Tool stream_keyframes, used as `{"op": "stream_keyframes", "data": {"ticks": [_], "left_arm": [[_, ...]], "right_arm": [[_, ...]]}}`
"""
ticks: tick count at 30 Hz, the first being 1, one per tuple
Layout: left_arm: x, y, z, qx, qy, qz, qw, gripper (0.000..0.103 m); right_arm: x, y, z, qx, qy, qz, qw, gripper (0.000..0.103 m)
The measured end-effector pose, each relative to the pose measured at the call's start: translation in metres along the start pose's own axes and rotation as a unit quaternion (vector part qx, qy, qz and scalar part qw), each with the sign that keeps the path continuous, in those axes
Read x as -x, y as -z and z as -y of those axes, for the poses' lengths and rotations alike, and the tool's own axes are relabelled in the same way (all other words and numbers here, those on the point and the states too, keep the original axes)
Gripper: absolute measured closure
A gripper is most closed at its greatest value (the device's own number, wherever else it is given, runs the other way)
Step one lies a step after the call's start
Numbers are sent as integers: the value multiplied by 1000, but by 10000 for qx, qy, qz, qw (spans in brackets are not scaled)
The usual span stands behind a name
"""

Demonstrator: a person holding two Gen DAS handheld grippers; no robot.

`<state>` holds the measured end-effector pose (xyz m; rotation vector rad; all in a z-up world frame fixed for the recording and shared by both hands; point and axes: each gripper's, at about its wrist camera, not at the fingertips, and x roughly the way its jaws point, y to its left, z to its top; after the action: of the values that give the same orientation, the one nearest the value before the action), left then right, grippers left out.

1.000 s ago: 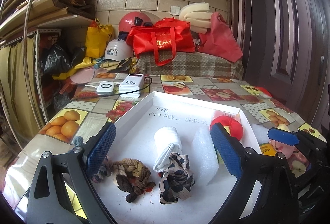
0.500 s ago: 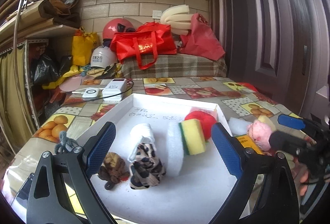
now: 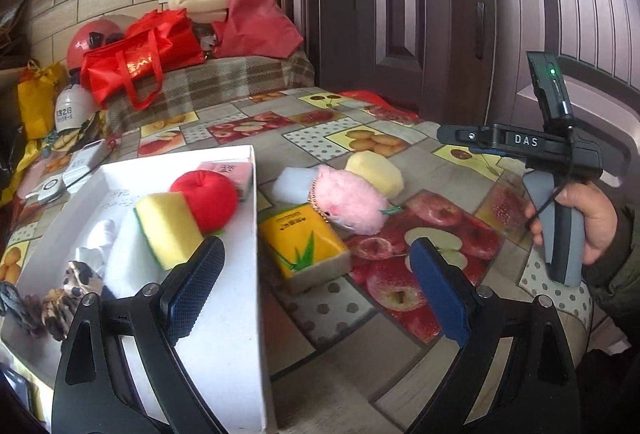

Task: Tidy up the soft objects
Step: 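Grasp the pink fluffy plush with the left tool while the right tool grasps the yellow octagonal sponge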

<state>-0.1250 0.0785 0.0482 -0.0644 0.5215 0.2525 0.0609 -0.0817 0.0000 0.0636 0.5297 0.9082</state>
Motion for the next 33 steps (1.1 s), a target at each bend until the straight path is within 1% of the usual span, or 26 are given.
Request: {"op": "stream_keyframes", "data": {"ticks": [1,4,6,8,12,15,16,18,19,20,25,31,33], "left_arm": [[-6,-3,5,31,61,-68,10000,9],[-22,-9,10,153,220,-194,9995,9],[-35,-17,13,208,146,-223,9994,9],[-47,-23,16,222,74,-264,9994,9],[-68,-32,24,47,-16,-404,9992,9],[-79,-35,31,-104,-43,-509,9986,9],[-82,-36,31,-139,-33,-530,9985,9],[-86,-36,33,-185,-23,-578,9982,9],[-88,-37,33,-194,-16,-612,9979,9],[-90,-37,32,-191,-6,-646,9977,9],[-104,-42,28,-105,8,-744,9972,9],[-125,-45,32,-239,17,-1053,9941,10],[-125,-44,35,-297,109,-1049,9940,31]], "right_arm": [[-5,0,-1,34,26,-116,9999,0],[-21,0,-11,264,-72,-376,9989,0],[-31,-2,-23,486,-194,-426,9977,0],[-42,-5,-30,619,-225,-509,9965,0],[-69,-9,-38,535,-391,-778,9948,0],[-86,-8,-38,467,-402,-1172,9912,5],[-90,-7,-35,391,-492,-1277,9898,10],[-94,-5,-25,125,-655,-1451,9872,28],[-96,-4,-20,-24,-772,-1521,9853,40],[-94,-3,-13,-215,-887,-1500,9845,41],[-74,-3,12,-811,-999,-1187,9846,41],[-73,-4,13,-908,-1089,-1183,9828,41],[-73,-4,12,-934,-1095,-1177,9826,41]]}}
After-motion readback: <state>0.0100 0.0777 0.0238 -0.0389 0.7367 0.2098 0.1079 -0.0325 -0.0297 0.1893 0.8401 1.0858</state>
